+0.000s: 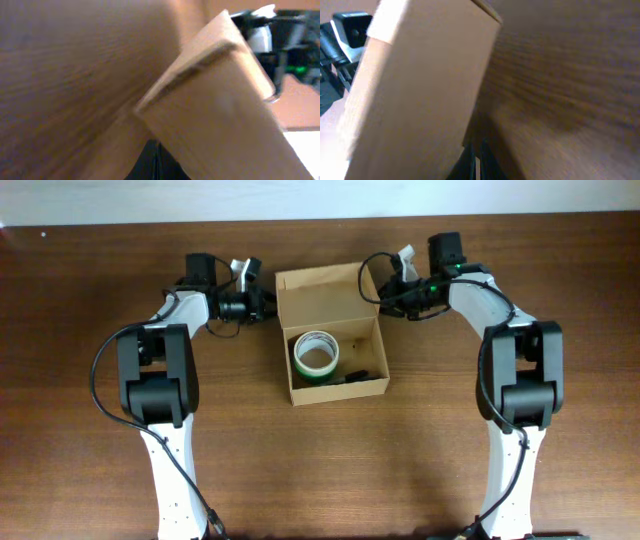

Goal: Pack container
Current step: 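Grasp the lid flaps with both grippers and lift them upward, then fold the lid down over the box with both grippers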

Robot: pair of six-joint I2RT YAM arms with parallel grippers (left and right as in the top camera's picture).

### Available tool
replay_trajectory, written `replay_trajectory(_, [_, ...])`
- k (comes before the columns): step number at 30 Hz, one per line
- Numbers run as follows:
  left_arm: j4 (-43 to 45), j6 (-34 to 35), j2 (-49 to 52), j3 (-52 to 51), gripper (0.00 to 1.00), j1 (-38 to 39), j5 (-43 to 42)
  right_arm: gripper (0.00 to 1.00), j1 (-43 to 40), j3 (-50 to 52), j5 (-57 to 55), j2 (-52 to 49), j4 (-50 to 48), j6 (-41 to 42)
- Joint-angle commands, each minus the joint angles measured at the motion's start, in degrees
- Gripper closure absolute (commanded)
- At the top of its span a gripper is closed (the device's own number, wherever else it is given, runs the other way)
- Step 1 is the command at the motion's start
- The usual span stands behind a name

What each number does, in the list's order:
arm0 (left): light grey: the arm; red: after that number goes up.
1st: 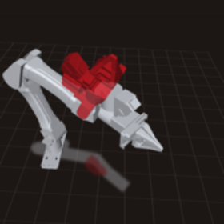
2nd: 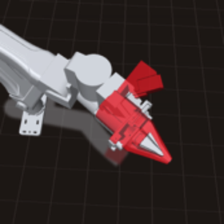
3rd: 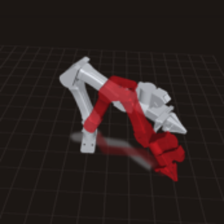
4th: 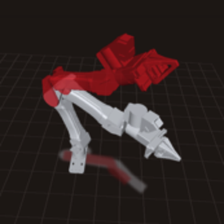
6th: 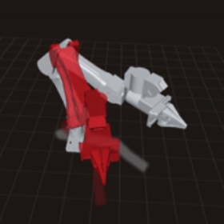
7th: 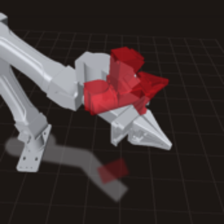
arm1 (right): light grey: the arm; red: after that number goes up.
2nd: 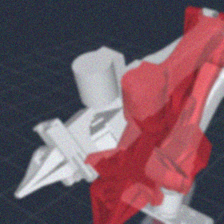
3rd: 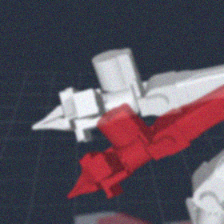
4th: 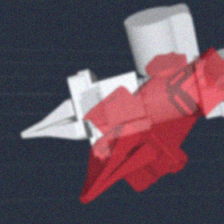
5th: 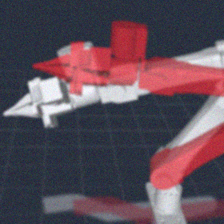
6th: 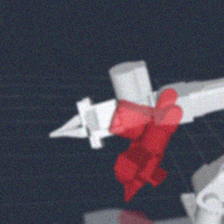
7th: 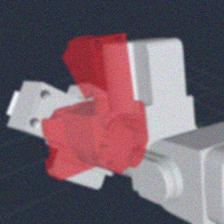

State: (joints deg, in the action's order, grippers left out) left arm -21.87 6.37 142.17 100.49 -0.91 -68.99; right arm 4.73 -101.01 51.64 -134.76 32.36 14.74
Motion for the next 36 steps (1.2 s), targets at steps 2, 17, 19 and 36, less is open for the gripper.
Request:
replay_trajectory(2, [10.0, 11.0, 1.0, -0.2, 0.98, 0.2, -9.4, 0.96, 0.2, 0.1, 5.6, -0.6, -4.3, -0.7])
replay_trajectory(17, [19.4, 22.4, -7.2, -0.1, 0.98, 4.5, -2.5, 0.96, -2.1, -3.0, 12.2, 4.7, 1.3, -0.7])
replay_trajectory(19, [13.6, 19.0, -9.7, -0.1, 0.98, 5.4, 0.7, 0.96, -2.1, -3.0, 11.5, 5.8, 3.1, -1.0])
replay_trajectory(36, [-27.4, -4.8, -25.9, -0.1, 0.98, 9.1, 17.5, 0.96, -0.5, -3.0, -9.8, 22.4, 31.5, -19.2])
